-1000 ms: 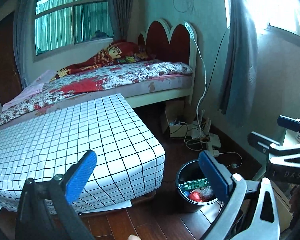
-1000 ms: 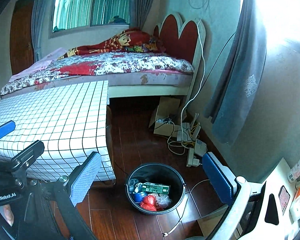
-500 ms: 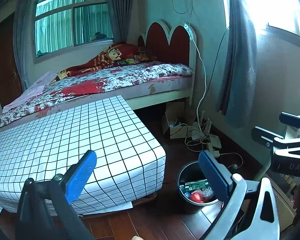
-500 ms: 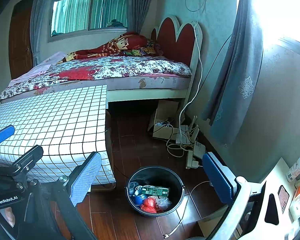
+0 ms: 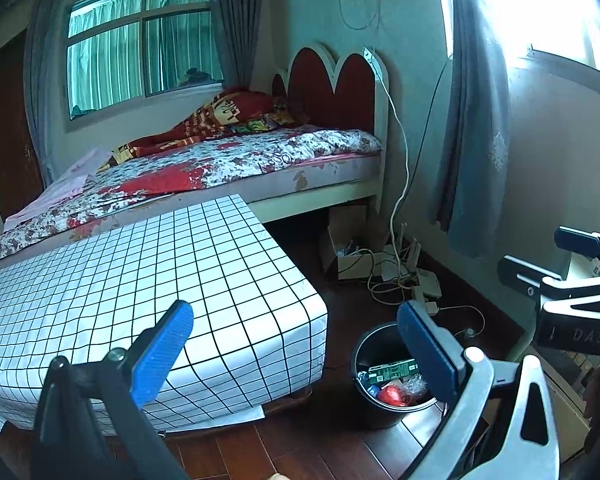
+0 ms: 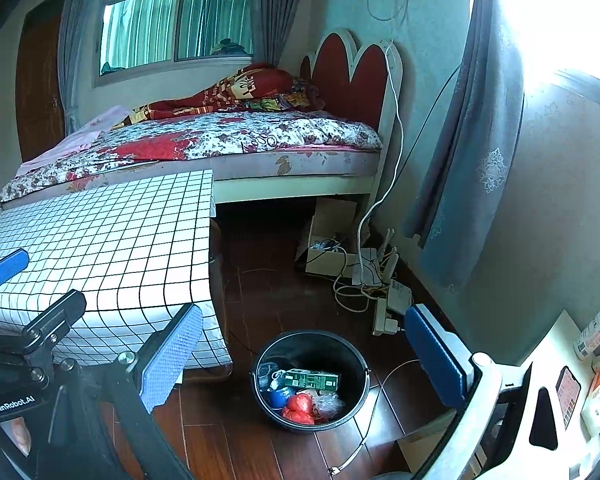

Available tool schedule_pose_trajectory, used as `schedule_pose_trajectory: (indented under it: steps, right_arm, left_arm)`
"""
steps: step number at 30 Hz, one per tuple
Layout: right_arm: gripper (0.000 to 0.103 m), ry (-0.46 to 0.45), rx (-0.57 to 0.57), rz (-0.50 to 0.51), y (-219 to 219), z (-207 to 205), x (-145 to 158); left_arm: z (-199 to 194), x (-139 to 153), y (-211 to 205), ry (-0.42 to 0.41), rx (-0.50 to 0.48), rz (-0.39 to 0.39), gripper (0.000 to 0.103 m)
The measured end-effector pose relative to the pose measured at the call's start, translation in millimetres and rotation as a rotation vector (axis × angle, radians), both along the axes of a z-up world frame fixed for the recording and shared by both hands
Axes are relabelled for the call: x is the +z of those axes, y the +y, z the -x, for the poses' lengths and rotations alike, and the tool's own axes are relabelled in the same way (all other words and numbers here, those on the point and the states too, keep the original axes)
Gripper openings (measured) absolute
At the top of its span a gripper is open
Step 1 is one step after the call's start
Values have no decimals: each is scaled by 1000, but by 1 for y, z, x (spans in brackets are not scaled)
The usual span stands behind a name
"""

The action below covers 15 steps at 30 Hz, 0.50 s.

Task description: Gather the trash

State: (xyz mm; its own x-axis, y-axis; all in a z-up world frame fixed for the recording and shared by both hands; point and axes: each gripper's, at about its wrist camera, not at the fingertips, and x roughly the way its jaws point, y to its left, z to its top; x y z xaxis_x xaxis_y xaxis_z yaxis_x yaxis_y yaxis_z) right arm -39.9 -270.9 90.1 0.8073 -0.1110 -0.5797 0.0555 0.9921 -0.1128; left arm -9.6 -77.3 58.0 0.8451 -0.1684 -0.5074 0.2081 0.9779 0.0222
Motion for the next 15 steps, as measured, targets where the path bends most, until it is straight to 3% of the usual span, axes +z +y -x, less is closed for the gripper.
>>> schedule_pose_trajectory:
  steps: [15]
  right_arm:
    - [102, 0, -1, -13, -5, 2, -2]
  left_arm:
    - [2, 0, -1, -2, -4, -4, 102]
